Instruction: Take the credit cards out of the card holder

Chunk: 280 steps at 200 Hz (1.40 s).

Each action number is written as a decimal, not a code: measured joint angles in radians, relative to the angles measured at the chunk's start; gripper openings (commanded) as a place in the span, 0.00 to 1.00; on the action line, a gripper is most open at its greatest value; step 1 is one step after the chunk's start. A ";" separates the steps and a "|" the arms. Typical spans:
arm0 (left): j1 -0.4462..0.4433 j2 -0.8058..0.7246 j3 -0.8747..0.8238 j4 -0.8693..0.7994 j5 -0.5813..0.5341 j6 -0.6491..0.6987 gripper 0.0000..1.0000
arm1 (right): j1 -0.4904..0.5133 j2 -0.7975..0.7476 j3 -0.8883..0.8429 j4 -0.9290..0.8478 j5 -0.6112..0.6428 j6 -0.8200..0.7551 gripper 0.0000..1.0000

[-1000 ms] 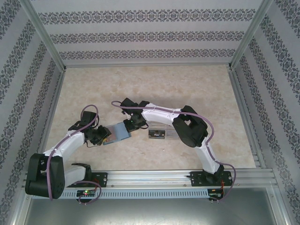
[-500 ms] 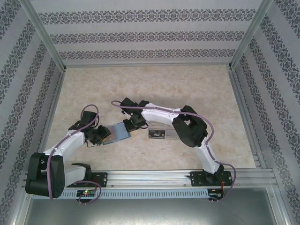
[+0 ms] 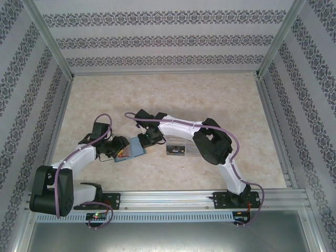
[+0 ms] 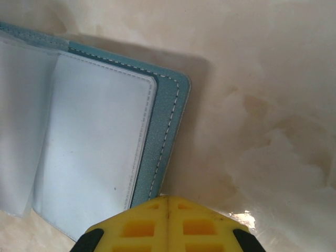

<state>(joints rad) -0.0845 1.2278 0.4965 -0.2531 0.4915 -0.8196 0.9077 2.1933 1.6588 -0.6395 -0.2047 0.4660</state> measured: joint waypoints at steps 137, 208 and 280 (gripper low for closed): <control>-0.005 -0.109 0.039 -0.118 -0.140 0.023 0.46 | 0.000 0.008 0.008 0.000 -0.007 0.000 0.00; 0.002 -0.023 0.039 -0.177 -0.205 0.031 0.46 | 0.000 0.009 0.018 -0.008 -0.006 0.000 0.00; 0.002 0.000 0.038 -0.113 -0.116 0.038 0.46 | 0.000 0.018 0.033 -0.028 -0.006 0.000 0.00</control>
<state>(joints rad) -0.0830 1.2282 0.5343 -0.3660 0.3759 -0.7818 0.9077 2.2116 1.6920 -0.6678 -0.2111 0.4656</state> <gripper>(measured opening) 0.455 0.065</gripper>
